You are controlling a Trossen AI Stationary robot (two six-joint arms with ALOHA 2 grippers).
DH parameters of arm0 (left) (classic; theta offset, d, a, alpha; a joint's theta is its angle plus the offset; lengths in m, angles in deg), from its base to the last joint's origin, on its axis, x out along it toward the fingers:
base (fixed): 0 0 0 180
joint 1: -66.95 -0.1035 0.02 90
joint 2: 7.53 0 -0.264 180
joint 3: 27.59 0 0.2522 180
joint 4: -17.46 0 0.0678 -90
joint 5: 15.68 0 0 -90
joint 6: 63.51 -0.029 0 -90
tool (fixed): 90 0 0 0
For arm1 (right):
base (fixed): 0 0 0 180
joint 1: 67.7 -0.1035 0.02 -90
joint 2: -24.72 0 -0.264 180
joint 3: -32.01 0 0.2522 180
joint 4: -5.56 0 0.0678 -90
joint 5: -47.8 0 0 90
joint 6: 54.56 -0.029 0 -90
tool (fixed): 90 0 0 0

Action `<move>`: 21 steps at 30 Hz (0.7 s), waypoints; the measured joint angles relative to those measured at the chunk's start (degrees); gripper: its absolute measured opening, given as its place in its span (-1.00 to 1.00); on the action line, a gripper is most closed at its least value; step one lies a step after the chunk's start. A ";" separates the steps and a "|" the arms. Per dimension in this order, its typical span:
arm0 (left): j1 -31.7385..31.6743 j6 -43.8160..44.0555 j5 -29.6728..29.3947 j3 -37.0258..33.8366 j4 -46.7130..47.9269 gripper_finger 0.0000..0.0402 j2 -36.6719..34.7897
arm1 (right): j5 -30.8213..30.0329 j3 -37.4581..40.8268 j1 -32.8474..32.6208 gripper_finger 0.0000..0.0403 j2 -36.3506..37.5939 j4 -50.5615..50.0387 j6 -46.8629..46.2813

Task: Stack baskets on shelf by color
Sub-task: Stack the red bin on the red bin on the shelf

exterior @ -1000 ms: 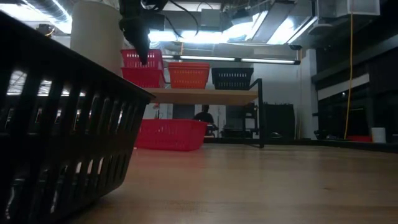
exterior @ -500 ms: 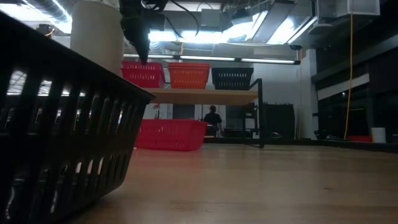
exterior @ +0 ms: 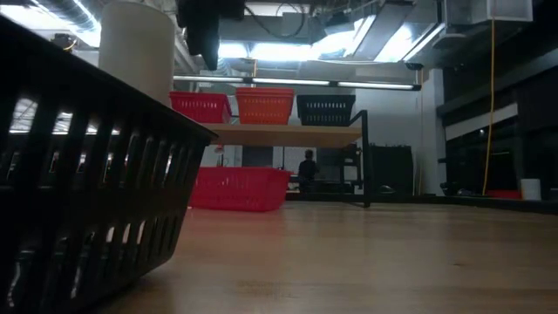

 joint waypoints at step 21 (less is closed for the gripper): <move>14.73 12.81 -21.37 -26.89 -38.91 -0.51 7.54 | -2.49 0.04 -0.19 -0.50 0.00 6.18 0.03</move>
